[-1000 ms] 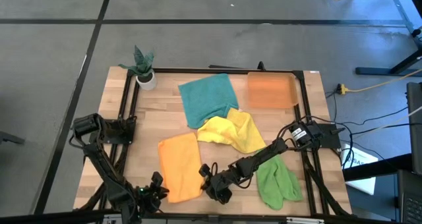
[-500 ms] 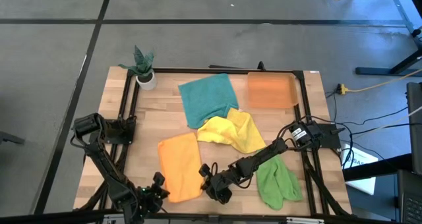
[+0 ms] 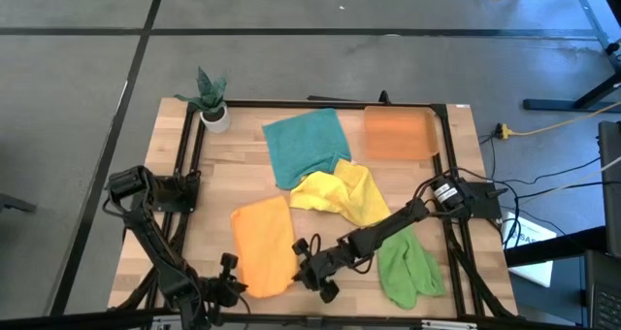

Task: Roll microfiber towels into tight, uniform cylinder then place into a basket
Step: Roll the orange microfiber towel

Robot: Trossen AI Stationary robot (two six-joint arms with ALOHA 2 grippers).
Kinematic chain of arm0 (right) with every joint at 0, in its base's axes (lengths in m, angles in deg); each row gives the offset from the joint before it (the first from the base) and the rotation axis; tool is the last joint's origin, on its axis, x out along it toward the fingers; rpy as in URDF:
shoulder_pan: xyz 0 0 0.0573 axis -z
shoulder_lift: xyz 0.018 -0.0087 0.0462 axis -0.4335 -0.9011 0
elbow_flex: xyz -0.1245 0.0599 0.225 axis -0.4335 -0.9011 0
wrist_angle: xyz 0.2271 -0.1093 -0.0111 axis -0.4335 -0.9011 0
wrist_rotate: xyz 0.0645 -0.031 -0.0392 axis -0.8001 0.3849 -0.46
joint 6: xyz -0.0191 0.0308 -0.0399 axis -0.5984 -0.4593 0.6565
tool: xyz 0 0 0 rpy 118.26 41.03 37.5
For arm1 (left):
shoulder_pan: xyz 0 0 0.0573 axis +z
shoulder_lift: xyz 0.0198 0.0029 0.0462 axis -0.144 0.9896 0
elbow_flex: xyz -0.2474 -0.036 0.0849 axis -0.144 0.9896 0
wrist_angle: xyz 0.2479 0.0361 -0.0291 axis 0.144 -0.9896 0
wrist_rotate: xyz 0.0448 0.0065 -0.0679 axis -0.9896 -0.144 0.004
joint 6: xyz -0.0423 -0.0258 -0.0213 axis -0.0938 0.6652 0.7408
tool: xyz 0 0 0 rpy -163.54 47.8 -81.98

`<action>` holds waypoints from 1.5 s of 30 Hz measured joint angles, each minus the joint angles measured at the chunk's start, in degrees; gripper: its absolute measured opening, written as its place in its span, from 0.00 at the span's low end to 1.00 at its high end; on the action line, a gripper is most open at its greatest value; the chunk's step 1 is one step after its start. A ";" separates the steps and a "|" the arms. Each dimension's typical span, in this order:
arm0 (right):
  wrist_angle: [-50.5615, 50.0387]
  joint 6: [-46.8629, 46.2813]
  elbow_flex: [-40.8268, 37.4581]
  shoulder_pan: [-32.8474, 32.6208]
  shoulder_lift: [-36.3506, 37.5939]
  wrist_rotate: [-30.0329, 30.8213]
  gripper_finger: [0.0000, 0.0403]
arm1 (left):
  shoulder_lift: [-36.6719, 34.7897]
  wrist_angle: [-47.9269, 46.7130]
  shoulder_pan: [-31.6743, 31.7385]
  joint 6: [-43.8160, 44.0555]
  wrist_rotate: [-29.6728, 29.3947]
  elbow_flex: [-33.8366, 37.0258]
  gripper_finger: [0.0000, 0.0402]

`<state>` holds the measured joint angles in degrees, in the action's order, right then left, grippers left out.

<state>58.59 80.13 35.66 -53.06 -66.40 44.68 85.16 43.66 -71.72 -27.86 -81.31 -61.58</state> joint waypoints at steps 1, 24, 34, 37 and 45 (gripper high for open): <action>-0.08 -2.06 0.00 0.22 0.38 -1.09 0.00 | -0.41 -0.25 0.00 1.17 -0.01 0.00 0.00; 2.41 -31.73 0.02 5.40 1.07 -4.34 0.00 | -4.22 -13.16 0.49 44.02 7.54 0.00 0.00; -2.29 -37.85 0.02 6.15 1.07 1.04 0.00 | -4.22 -21.85 0.37 56.40 13.67 0.00 0.00; -2.90 -37.99 0.07 6.15 1.07 1.06 0.00 | -4.22 -22.57 0.59 56.54 13.78 0.00 0.00; -5.16 -37.95 0.07 6.93 1.07 2.60 0.00 | -4.22 -22.56 2.36 54.81 14.24 -0.02 0.00</action>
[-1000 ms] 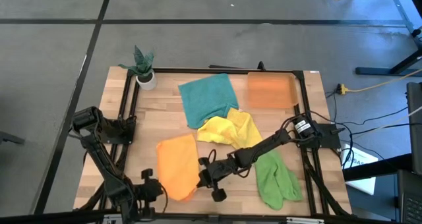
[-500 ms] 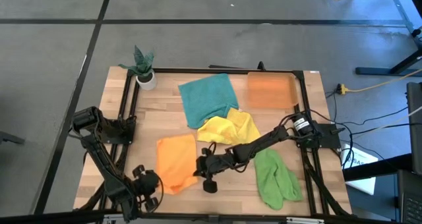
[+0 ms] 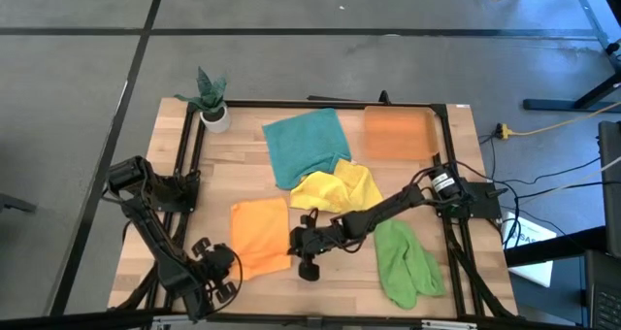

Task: Roll microfiber towels into tight, uniform cylinder then place into a basket
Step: Roll the orange microfiber towel

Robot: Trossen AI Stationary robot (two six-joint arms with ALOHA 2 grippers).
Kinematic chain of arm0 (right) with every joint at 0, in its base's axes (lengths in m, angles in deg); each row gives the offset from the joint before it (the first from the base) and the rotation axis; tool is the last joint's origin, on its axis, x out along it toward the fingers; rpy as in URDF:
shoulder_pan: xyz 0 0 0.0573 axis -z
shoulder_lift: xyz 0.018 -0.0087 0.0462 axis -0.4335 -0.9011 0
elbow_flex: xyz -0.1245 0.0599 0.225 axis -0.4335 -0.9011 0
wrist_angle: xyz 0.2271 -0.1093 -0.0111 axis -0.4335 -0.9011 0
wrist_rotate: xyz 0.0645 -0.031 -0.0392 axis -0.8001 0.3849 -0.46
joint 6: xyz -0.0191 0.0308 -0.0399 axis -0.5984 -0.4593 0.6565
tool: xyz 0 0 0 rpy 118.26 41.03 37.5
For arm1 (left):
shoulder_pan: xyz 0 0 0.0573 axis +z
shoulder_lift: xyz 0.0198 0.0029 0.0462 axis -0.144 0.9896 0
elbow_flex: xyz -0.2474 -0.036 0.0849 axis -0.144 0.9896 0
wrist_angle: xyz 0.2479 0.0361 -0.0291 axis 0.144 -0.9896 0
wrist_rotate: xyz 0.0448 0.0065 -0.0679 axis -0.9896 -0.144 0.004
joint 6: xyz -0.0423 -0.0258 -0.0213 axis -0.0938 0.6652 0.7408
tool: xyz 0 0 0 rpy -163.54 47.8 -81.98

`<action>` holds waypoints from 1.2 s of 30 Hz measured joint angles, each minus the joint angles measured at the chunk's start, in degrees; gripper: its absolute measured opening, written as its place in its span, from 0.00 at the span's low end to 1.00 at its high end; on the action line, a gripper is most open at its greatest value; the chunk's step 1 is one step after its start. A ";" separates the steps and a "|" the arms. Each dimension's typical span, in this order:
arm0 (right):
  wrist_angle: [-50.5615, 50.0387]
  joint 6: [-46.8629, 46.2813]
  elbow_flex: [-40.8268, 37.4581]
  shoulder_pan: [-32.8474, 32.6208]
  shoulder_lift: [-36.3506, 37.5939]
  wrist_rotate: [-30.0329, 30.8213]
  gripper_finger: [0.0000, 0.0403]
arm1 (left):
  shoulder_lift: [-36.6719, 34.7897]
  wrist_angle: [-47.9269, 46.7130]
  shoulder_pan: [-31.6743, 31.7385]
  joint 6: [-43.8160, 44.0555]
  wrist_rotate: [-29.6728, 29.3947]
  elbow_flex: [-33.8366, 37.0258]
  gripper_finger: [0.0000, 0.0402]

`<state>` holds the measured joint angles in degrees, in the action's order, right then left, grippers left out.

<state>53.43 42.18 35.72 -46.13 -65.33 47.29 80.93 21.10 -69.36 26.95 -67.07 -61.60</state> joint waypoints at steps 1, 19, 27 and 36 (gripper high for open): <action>-0.08 0.00 0.00 0.12 0.00 0.05 0.01 | 0.00 -0.03 0.17 -0.38 0.21 0.01 0.00; -2.42 0.04 0.02 1.54 -0.17 3.48 0.00 | 0.04 -0.73 0.61 -3.16 1.00 0.00 0.00; -1.73 0.09 0.04 1.97 -1.50 3.60 0.00 | 0.04 -1.62 0.61 -3.16 1.00 0.00 0.00; -0.93 0.10 0.04 3.09 -3.10 2.99 0.00 | 0.07 -1.81 0.81 -3.20 0.35 0.02 0.00</action>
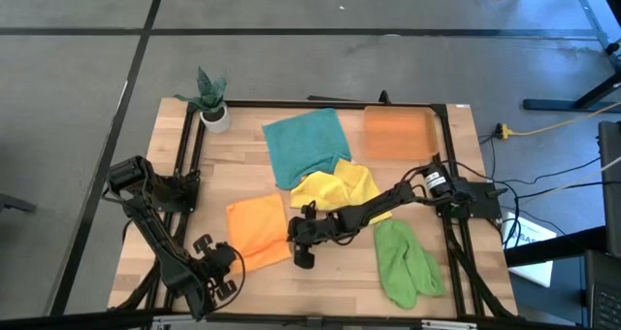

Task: Roll microfiber towels into tight, uniform cylinder then place into a basket
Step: Roll the orange microfiber towel

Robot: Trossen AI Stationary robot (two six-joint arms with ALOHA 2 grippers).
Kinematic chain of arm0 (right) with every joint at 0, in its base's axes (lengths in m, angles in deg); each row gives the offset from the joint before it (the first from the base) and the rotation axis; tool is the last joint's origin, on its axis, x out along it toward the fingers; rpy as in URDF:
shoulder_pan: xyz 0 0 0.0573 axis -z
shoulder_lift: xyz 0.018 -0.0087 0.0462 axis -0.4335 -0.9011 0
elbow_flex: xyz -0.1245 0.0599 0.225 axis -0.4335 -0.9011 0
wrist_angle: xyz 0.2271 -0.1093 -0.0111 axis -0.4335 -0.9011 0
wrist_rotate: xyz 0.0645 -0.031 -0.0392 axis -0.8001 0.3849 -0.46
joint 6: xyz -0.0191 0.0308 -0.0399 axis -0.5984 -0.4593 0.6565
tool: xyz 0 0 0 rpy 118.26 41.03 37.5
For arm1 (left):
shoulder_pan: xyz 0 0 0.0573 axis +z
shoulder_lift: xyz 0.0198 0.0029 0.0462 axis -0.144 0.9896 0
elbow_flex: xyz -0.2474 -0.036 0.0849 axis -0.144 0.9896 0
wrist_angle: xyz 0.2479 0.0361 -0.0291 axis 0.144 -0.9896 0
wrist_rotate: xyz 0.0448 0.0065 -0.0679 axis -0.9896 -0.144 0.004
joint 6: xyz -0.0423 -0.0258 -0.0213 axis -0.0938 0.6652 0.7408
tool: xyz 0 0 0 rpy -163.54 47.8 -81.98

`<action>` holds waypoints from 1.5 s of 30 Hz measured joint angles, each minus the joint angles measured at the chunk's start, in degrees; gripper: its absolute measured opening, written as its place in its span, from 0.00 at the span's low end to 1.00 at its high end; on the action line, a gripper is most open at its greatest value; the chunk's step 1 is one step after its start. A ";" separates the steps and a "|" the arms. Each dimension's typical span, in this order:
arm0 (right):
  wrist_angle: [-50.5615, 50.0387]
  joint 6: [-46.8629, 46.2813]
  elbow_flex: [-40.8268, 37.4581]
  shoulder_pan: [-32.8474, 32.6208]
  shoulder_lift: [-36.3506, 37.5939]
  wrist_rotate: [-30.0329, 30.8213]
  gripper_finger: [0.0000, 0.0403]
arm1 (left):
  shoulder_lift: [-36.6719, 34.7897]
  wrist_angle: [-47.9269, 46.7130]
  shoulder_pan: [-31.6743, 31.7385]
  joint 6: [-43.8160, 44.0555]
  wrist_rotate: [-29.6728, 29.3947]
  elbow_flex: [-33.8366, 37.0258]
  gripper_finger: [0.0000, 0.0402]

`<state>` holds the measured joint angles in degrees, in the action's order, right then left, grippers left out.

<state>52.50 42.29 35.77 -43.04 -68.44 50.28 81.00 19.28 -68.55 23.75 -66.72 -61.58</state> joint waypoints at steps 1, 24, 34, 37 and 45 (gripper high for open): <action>-0.04 0.01 0.00 0.01 0.00 -0.04 0.00 | 0.00 -0.04 0.13 0.00 0.03 -0.01 0.00; -0.42 0.03 -0.02 -0.06 0.00 -0.03 0.00 | 0.00 0.01 0.92 -4.56 1.50 -0.01 0.00; -0.60 0.03 -0.09 -0.06 0.00 0.01 0.00 | 0.00 -0.02 1.80 -4.28 2.02 -0.02 0.15; -0.57 0.03 -0.09 -0.06 0.00 0.01 0.00 | 0.00 -0.88 2.48 -5.84 3.96 -0.02 0.18; -0.55 0.03 -0.09 -0.06 0.00 -0.01 0.00 | -0.37 -6.47 2.68 -4.08 11.44 -0.02 0.18</action>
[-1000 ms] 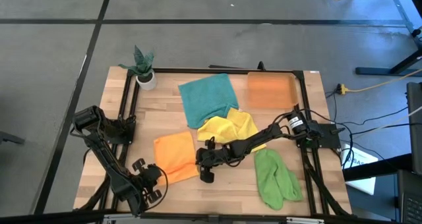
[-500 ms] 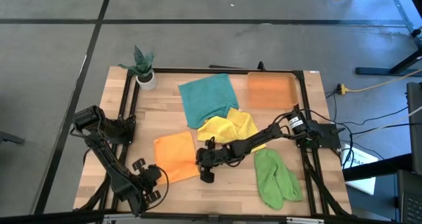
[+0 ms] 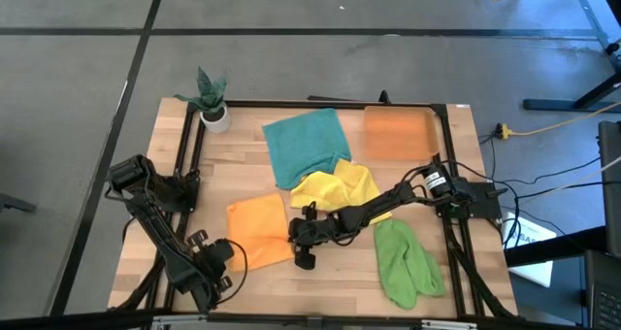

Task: Roll microfiber towels into tight, uniform cylinder then place into a basket
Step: Roll the orange microfiber towel

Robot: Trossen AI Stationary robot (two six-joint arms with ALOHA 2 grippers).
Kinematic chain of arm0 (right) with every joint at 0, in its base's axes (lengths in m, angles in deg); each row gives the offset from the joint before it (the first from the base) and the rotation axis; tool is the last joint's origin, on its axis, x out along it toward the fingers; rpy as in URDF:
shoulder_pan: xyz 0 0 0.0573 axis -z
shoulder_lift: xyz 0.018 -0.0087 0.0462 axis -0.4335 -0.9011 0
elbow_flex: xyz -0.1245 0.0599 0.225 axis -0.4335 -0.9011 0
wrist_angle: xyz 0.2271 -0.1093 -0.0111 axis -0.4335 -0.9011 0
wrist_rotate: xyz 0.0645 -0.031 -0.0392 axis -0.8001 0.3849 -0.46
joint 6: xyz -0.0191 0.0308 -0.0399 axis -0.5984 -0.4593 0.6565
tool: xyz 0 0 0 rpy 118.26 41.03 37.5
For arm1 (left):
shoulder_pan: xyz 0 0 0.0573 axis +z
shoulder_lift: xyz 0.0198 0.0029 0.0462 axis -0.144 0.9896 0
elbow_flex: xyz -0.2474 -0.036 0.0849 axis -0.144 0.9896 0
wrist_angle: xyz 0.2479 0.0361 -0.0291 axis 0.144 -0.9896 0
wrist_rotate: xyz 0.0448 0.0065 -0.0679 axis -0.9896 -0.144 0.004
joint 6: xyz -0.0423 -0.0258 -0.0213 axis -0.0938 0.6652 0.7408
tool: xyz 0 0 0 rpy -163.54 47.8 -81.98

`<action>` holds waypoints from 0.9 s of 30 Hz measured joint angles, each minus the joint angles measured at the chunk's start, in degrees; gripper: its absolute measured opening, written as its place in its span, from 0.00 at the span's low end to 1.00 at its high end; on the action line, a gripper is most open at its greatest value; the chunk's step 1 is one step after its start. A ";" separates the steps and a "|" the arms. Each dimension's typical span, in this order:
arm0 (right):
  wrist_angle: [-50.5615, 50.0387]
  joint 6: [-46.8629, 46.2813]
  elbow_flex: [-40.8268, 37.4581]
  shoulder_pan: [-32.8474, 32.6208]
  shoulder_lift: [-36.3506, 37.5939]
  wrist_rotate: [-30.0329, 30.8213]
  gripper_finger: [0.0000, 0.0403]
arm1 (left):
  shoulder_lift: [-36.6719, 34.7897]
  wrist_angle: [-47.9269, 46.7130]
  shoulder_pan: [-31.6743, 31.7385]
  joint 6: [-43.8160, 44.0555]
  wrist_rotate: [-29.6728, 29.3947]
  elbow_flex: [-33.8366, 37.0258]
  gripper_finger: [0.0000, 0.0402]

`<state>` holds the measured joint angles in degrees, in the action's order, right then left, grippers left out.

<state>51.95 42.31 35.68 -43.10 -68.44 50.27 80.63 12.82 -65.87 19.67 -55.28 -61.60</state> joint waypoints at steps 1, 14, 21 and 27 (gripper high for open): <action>0.00 0.00 0.00 0.00 0.00 0.02 0.00 | -0.54 -0.09 -0.14 -0.01 0.00 0.00 0.18; 0.00 0.00 0.00 0.00 -0.02 0.00 0.00 | -8.28 6.82 -1.89 -9.16 -22.34 -0.11 0.19; -0.02 0.00 0.00 0.00 -0.02 -0.05 0.00 | -0.69 8.38 0.31 -9.33 -17.63 -0.01 0.19; -0.04 -0.01 0.00 0.00 -0.02 -0.09 0.00 | 2.48 9.96 0.38 -9.20 -15.45 0.02 0.19</action>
<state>51.90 42.30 35.68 -43.10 -68.46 50.18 83.11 22.78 -65.49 10.47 -70.72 -61.58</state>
